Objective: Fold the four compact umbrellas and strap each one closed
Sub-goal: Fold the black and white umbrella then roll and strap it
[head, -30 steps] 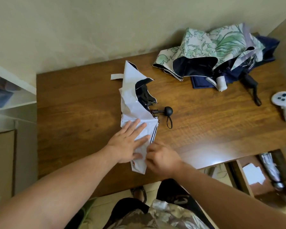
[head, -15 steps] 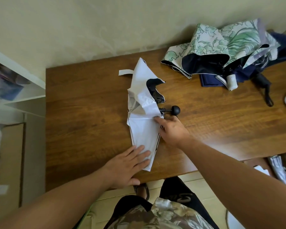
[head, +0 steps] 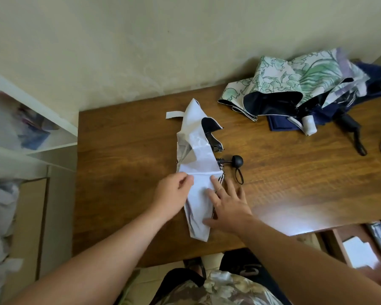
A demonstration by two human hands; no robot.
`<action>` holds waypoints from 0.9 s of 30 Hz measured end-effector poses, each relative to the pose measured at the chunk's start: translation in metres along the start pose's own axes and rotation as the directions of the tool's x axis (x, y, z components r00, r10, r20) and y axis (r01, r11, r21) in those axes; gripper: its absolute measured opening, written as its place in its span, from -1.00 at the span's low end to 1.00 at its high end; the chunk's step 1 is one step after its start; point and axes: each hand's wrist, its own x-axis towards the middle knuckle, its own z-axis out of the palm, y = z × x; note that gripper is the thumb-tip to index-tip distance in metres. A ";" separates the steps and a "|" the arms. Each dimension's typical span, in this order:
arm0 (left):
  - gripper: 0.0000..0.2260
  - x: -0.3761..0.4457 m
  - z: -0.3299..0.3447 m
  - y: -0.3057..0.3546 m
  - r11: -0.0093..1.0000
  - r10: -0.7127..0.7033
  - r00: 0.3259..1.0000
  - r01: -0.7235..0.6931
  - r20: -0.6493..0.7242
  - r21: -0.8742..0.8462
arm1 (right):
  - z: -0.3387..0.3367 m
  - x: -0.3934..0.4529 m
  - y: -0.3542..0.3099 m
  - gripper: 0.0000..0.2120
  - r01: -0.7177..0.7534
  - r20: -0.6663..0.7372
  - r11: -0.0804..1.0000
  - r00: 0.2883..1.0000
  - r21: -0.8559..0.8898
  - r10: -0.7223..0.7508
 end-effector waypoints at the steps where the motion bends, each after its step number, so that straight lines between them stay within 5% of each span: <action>1: -0.73 0.009 -0.007 0.014 0.982 -0.090 0.994 0.079 -0.062 -0.170 | 0.006 -0.002 -0.001 -0.05 0.000 0.004 0.999 1.000 -0.040 0.000; 3: -0.67 0.024 -0.019 0.043 0.872 -0.224 0.973 0.174 -0.057 -0.458 | 0.011 -0.003 -0.002 -0.01 -0.002 0.002 0.996 1.000 -0.088 0.002; 5: -0.61 0.030 -0.026 0.066 0.823 -0.235 0.972 0.195 -0.007 -0.534 | 0.010 0.001 0.000 -0.01 0.000 0.009 0.996 1.000 -0.085 0.001; 10: -0.67 0.027 -0.023 0.087 0.954 -0.009 0.998 -0.012 -0.066 -0.299 | 0.006 0.002 -0.002 -0.07 0.015 0.033 0.999 0.999 -0.050 -0.013; 12: -0.77 0.024 -0.020 0.087 0.990 0.035 0.986 -0.057 -0.166 -0.130 | -0.002 -0.001 -0.001 -0.11 0.026 0.034 0.999 0.999 -0.028 -0.025; 15: -0.84 0.018 -0.020 0.087 0.991 0.019 0.978 -0.046 -0.207 -0.127 | -0.014 -0.004 0.010 -0.31 0.070 0.003 0.984 0.997 0.166 -0.071; 17: -0.84 0.014 -0.021 0.085 0.991 0.005 0.978 -0.033 -0.209 -0.131 | -0.029 -0.010 0.022 -0.47 0.096 -0.115 0.936 0.992 0.339 -0.060; 21: -0.83 0.003 -0.024 0.081 0.992 0.033 0.983 -0.053 -0.182 -0.110 | -0.081 -0.029 0.037 -0.77 0.046 -0.415 0.828 0.880 0.559 0.231; 24: -0.81 -0.004 -0.022 0.078 0.991 0.068 0.984 -0.085 -0.164 -0.099 | -0.131 -0.041 0.028 -0.71 0.154 -0.459 0.653 0.826 0.741 0.326; 27: -0.85 -0.010 -0.020 0.079 0.985 0.097 0.989 -0.111 -0.110 -0.130 | -0.165 -0.039 0.009 -0.46 0.241 -0.421 0.541 0.875 0.806 0.237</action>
